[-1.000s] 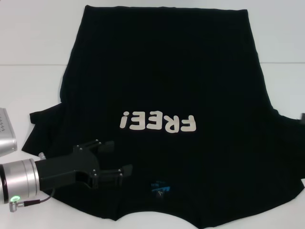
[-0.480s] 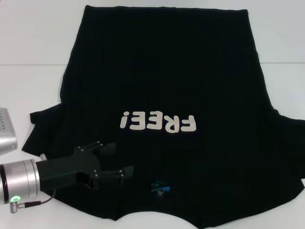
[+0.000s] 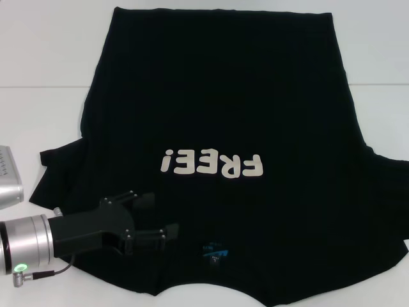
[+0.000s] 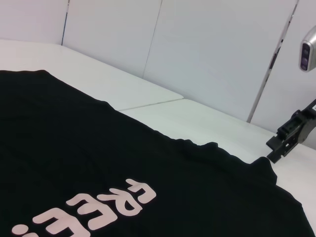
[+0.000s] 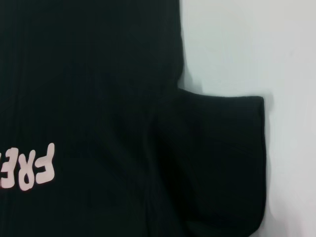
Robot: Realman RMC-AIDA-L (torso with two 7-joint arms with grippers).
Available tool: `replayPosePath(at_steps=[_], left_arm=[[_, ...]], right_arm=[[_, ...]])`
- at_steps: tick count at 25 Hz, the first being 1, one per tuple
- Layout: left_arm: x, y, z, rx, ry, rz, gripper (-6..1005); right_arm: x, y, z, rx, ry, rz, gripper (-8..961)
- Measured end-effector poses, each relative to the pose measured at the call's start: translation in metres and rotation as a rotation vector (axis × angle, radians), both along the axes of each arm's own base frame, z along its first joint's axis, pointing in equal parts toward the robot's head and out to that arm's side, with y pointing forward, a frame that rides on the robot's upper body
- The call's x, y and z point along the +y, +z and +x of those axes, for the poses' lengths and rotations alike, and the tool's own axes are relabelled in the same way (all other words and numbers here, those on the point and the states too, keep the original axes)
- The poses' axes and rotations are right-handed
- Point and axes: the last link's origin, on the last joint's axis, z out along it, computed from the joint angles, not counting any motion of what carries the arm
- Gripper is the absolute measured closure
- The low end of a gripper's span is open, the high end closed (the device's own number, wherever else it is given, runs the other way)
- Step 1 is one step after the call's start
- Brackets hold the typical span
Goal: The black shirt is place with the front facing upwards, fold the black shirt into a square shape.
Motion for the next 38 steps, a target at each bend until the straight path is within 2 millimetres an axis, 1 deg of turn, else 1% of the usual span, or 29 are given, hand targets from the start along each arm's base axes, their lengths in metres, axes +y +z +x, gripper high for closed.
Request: replayPosePath(at_steps=[8, 19, 23, 30, 37, 38], left_arm=[[-0.001, 0.000, -0.001, 0.000, 0.004, 0.000, 89], [-0.001, 0.000, -0.001, -0.001, 0.004, -0.001, 94], [-0.002, 0.000, -0.002, -0.001, 0.004, 0.000, 96], [-0.002, 0.000, -0.002, -0.002, 0.006, 0.004, 98], [-0.001, 0.001, -0.002, -0.004, 0.004, 0.006, 101], [-0.001, 0.001, -0.001, -0.004, 0.005, 0.006, 102]], right_arm=[[0.005, -0.014, 0.002, -0.002, -0.004, -0.004, 72], [0.013, -0.032, -0.007, -0.018, 0.028, -0.034, 125], [0.014, -0.034, -0.007, -0.018, 0.027, -0.038, 144], [0.017, -0.034, -0.007, -0.063, 0.050, -0.043, 178], [0.017, -0.035, -0.005, -0.076, 0.047, -0.050, 212], [0.017, -0.035, -0.005, -0.078, 0.048, -0.051, 254]])
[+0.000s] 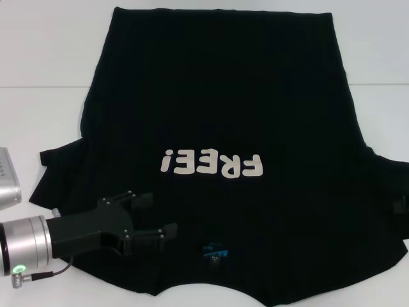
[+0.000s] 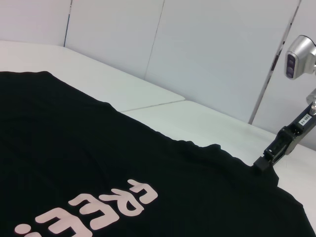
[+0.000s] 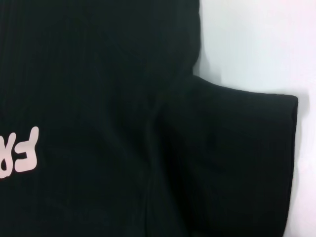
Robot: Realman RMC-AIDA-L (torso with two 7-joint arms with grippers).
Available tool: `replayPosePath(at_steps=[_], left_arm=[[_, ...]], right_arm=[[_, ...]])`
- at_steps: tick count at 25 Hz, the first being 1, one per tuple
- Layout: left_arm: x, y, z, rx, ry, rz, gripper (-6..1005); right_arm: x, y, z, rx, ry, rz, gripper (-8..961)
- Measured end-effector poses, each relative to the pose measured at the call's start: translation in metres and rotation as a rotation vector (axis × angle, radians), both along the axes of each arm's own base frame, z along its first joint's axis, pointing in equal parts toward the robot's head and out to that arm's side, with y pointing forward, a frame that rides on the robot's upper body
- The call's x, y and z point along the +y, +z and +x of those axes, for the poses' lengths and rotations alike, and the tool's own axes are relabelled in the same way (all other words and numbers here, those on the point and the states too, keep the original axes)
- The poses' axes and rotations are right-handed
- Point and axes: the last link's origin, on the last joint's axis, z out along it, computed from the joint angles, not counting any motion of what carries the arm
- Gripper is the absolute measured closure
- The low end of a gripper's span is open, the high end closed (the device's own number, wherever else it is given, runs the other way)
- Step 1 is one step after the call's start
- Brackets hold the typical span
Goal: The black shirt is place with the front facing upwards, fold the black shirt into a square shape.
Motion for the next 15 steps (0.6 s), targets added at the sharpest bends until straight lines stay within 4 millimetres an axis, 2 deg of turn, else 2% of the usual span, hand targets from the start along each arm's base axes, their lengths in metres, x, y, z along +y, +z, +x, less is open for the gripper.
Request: replayPosePath(at_steps=[4, 7, 12, 15], left_arm=[[0.0003, 0.0004, 0.0001, -0.001, 0.000, 0.002, 103], [0.0003, 0.0005, 0.0001, -0.001, 0.000, 0.003, 105], [0.0006, 0.0007, -0.0001, -0.001, 0.001, 0.005, 107], [0.0006, 0.0008, -0.0001, -0.001, 0.002, 0.006, 108]], right_arm=[[0.0003, -0.0002, 0.0003, -0.008, 0.007, -0.003, 421], [0.0007, -0.0008, 0.0007, -0.020, 0.012, -0.006, 666], [0.0008, -0.0018, 0.0007, -0.027, 0.015, -0.011, 888], [0.0010, -0.0016, 0.0006, -0.028, 0.016, -0.011, 893]])
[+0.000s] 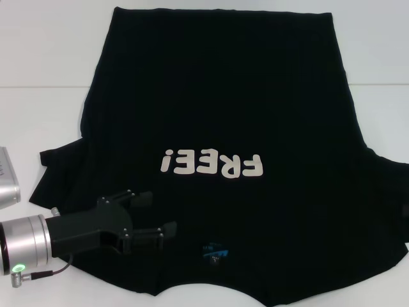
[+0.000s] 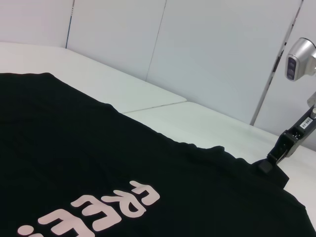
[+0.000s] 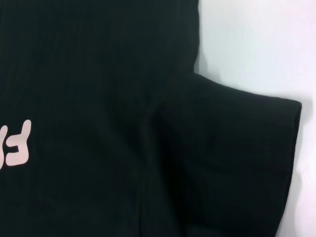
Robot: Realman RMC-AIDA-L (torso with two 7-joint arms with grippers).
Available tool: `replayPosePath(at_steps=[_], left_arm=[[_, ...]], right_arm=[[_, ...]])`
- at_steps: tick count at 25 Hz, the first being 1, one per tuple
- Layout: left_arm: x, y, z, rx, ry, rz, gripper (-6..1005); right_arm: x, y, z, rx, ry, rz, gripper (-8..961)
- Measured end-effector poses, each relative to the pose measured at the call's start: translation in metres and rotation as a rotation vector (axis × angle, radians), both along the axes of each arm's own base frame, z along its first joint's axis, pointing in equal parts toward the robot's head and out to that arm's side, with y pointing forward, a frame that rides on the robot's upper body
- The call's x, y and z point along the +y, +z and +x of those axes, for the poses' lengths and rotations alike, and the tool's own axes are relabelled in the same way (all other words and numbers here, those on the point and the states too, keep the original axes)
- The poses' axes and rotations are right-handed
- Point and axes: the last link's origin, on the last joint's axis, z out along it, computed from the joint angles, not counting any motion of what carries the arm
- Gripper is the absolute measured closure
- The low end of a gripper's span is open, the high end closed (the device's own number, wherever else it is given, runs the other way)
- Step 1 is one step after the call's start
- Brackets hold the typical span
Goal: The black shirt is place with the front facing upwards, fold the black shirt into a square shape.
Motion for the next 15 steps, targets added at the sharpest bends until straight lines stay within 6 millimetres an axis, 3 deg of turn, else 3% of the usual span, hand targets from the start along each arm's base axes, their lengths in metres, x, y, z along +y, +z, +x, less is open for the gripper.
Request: replayPosePath(at_steps=[8, 15], left_arm=[[0.001, 0.000, 0.001, -0.001, -0.004, -0.001, 111], [0.001, 0.000, 0.001, -0.001, -0.004, -0.001, 114]], right_arm=[[0.000, 0.010, 0.001, -0.001, 0.003, 0.036, 906], [-0.005, 0.038, 0.005, 0.030, -0.004, 0.108, 907]])
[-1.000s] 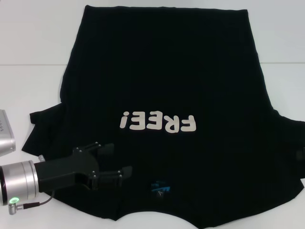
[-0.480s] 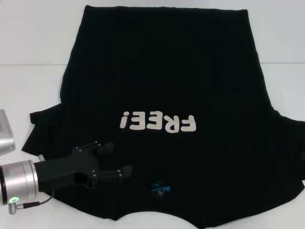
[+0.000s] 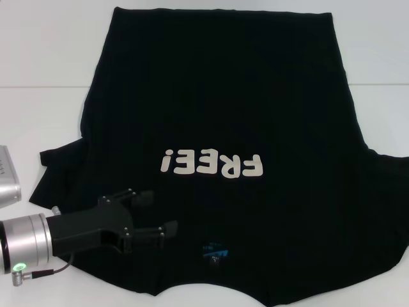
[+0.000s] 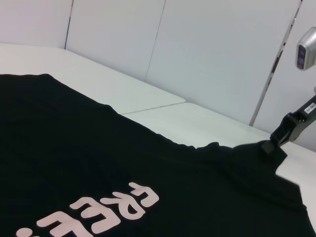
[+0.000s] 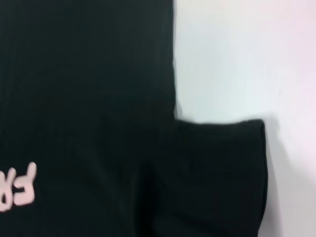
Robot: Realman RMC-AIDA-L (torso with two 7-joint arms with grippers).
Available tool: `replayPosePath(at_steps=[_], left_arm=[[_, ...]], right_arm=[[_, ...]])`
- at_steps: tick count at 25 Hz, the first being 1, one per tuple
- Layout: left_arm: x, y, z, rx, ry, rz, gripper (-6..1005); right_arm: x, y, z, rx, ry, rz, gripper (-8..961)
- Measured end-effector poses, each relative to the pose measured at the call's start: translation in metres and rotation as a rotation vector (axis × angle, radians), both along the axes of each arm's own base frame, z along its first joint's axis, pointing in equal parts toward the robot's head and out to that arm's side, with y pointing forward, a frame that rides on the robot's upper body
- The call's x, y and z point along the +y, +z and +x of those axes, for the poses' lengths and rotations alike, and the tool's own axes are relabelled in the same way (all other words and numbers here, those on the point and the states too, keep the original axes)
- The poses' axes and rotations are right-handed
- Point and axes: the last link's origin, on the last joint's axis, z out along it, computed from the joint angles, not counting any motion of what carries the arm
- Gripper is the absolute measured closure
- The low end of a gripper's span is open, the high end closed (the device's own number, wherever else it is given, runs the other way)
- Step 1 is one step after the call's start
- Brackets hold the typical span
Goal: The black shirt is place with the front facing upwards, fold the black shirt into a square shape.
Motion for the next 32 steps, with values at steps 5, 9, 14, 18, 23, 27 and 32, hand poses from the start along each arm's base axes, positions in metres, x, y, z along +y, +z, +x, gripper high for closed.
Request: replayPosePath(at_steps=[5, 9, 14, 18, 23, 27, 32], left_arm=[[0.001, 0.000, 0.001, 0.001, -0.003, 0.001, 116], [0.002, 0.001, 0.001, 0.003, -0.003, 0.001, 118], [0.002, 0.001, 0.001, 0.004, -0.002, 0.000, 120], [0.003, 0.001, 0.001, 0.005, -0.003, 0.000, 121], [0.003, 0.001, 0.001, 0.007, -0.001, 0.002, 123], [0.004, 0.002, 0.001, 0.007, -0.001, 0.005, 125], [0.005, 0.002, 0.002, 0.008, -0.004, 0.007, 127]], right_arm=[[0.001, 0.015, -0.004, 0.015, 0.025, 0.039, 909], [0.005, 0.021, -0.009, 0.019, 0.046, 0.060, 909], [0.008, 0.028, -0.018, 0.041, 0.080, 0.080, 908], [0.012, 0.026, -0.029, 0.057, 0.116, 0.057, 908], [0.024, 0.006, -0.050, 0.058, 0.169, -0.013, 908], [0.033, -0.011, -0.070, 0.074, 0.213, -0.051, 909], [0.039, -0.032, -0.092, 0.111, 0.260, -0.083, 909]])
